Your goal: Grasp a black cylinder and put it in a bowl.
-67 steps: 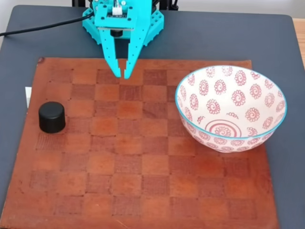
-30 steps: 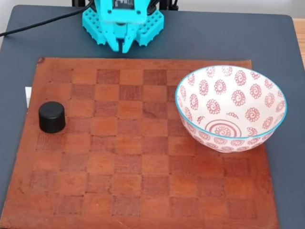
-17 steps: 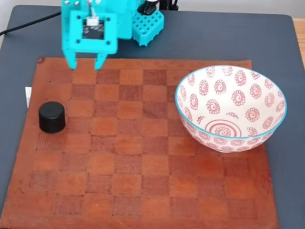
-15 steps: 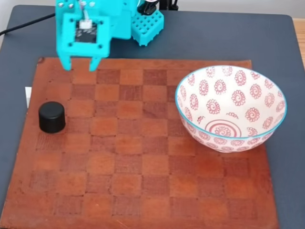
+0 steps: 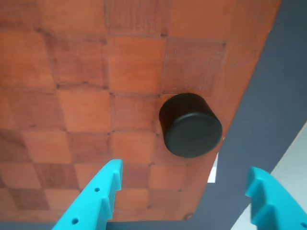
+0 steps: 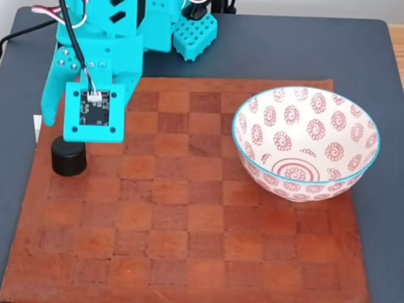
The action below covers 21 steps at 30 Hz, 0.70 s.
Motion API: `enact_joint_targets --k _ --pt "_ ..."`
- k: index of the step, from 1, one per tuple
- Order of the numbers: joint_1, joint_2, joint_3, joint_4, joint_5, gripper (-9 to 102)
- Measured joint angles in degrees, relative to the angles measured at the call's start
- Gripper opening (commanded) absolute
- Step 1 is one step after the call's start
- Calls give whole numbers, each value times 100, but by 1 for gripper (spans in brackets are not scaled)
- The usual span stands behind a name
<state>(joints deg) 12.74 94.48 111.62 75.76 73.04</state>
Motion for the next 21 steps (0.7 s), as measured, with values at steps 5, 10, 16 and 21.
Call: enact_joint_targets --k 5,10,16,21 --pt "0 -308 0 -255 -35 33" --pt "9 -562 0 -448 -70 33" --pt "79 -879 0 -457 -70 33" --pt "211 -993 -35 -510 -70 33"
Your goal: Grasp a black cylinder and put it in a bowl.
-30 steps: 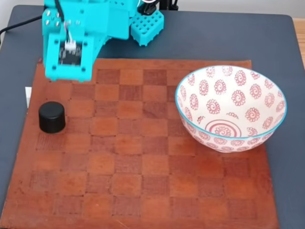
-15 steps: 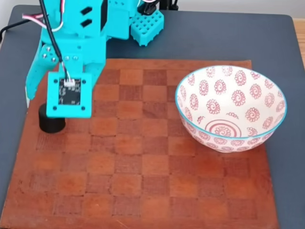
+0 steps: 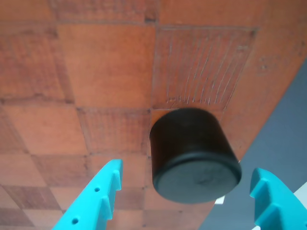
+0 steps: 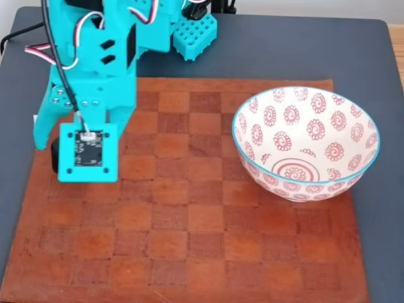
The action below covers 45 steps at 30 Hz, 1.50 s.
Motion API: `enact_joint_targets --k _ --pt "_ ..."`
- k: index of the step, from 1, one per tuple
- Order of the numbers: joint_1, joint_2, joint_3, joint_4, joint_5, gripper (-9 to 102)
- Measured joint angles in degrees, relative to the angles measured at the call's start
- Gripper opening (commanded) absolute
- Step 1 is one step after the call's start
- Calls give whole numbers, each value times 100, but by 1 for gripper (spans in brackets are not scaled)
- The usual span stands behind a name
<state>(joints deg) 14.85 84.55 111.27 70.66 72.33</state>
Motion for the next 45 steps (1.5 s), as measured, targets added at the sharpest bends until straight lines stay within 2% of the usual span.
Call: enact_joint_targets --k 9,16,30,45 --pt "62 -255 -70 -211 0 33" --pt "44 -308 -70 -211 0 24" --pt "211 -308 -70 -334 -79 17" --pt "211 -308 -70 -325 -88 14"
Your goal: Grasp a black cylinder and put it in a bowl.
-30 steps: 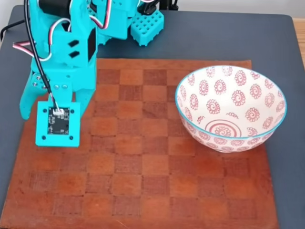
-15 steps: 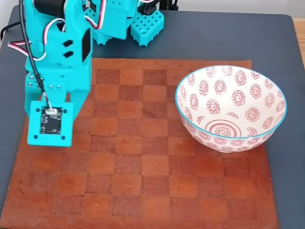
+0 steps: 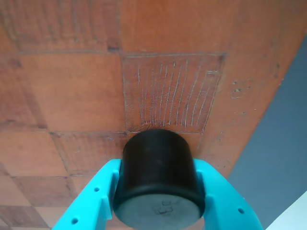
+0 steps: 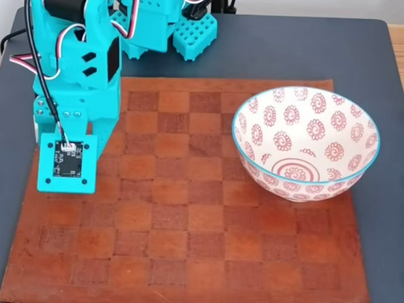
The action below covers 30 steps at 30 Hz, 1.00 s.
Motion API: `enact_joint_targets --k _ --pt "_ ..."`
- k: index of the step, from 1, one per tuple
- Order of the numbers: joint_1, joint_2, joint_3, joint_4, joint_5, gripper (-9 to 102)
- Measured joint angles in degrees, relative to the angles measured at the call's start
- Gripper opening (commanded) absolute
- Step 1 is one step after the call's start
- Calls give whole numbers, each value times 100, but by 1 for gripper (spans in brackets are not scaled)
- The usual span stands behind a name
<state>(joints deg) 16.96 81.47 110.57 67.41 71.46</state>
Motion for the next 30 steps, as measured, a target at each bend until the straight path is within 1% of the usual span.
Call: enact_joint_targets --k 3,7,14,18,22,30 --pt "0 0 -62 79 0 14" --pt "-26 0 -431 457 9 14" --pt "-352 0 -1679 1687 53 14" --pt "-527 0 -2408 2355 299 14" --pt "-1055 97 -2663 2514 677 14" --pt "-2074 976 -2452 2602 1758 14"
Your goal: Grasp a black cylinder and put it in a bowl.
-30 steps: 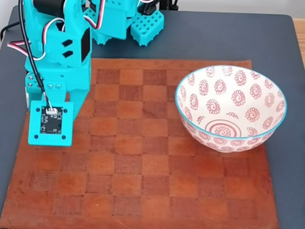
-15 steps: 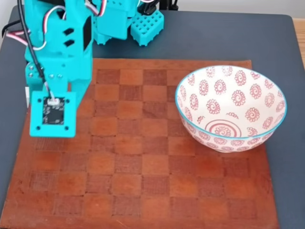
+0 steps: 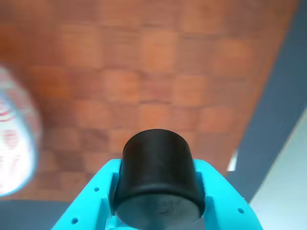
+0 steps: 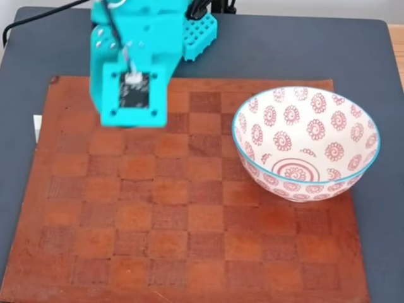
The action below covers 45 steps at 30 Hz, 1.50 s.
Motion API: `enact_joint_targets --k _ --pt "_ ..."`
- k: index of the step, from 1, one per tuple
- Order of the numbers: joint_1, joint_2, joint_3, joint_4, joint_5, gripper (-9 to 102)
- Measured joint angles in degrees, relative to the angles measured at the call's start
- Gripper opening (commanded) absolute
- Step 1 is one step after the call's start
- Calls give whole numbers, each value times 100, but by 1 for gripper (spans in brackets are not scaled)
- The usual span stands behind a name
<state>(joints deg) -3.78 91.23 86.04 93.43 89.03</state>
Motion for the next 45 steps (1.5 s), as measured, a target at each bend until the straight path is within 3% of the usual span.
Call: enact_joint_targets --k 17,22,37,45 --pt "-2065 281 237 -44 2162 14" --pt "-2496 281 237 -571 2479 14" --pt "-3322 -598 246 -1222 2663 14" --pt "-3595 -606 246 -1274 2118 14"
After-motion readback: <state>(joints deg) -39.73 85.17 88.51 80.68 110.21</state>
